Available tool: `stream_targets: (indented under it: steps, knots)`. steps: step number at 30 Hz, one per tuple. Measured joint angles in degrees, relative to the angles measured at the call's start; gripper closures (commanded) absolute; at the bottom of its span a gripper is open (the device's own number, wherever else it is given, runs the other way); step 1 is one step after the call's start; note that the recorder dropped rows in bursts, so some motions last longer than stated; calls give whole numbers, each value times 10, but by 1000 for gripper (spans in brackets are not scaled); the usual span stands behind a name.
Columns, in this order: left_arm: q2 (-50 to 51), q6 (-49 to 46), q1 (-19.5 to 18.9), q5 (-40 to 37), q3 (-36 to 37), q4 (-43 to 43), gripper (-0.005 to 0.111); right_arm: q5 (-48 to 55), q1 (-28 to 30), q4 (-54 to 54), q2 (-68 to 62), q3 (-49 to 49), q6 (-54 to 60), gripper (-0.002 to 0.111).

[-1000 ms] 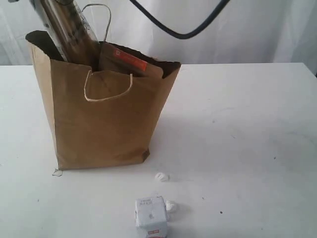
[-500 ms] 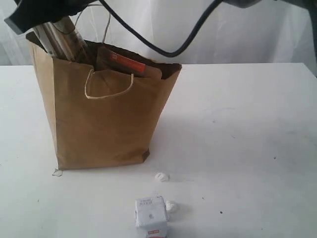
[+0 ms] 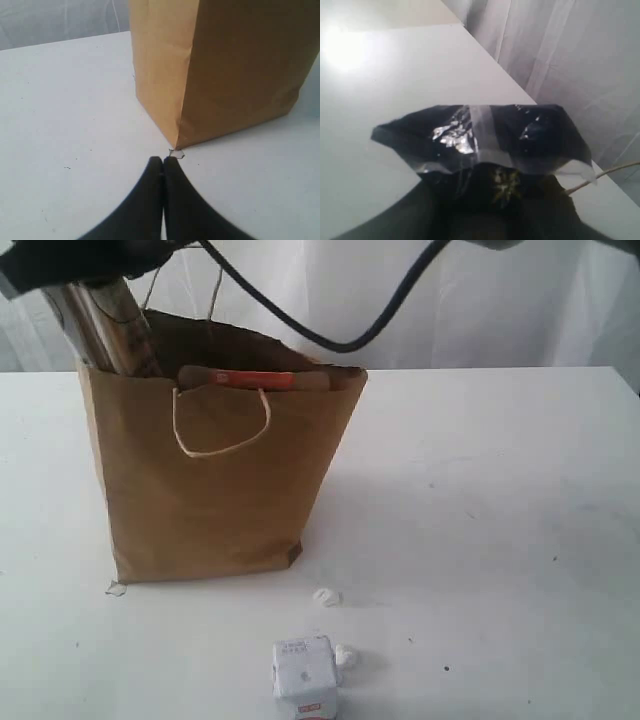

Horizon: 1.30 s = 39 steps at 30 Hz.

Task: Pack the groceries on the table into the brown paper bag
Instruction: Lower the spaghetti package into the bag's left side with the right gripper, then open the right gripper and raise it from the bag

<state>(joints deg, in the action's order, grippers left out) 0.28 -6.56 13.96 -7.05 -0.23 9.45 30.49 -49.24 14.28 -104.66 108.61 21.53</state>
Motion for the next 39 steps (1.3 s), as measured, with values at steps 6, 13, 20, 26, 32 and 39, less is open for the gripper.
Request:
stream_targets:
  steps: [6, 13, 20, 26, 32, 39]
  knots:
    - [0, 0, 0, 0, 0, 0, 107, 40, -1, 4, 10, 15, -27, 108]
    - [0, 0, 0, 0, 0, 0, 107, 73, 3, 4, -30, 15, -30, 108]
    - [0, 0, 0, 0, 0, -1, 107, 61, 8, 11, -50, 24, -31, 108]
    - [0, 0, 0, 0, 0, -1, 107, 59, 9, 18, -54, 26, -36, 108]
    - [0, 0, 0, 0, 0, -1, 107, 66, 14, 74, -54, 22, 3, 108]
    - [0, 0, 0, 0, 0, -1, 107, 33, 18, 93, -54, 4, 6, 107]
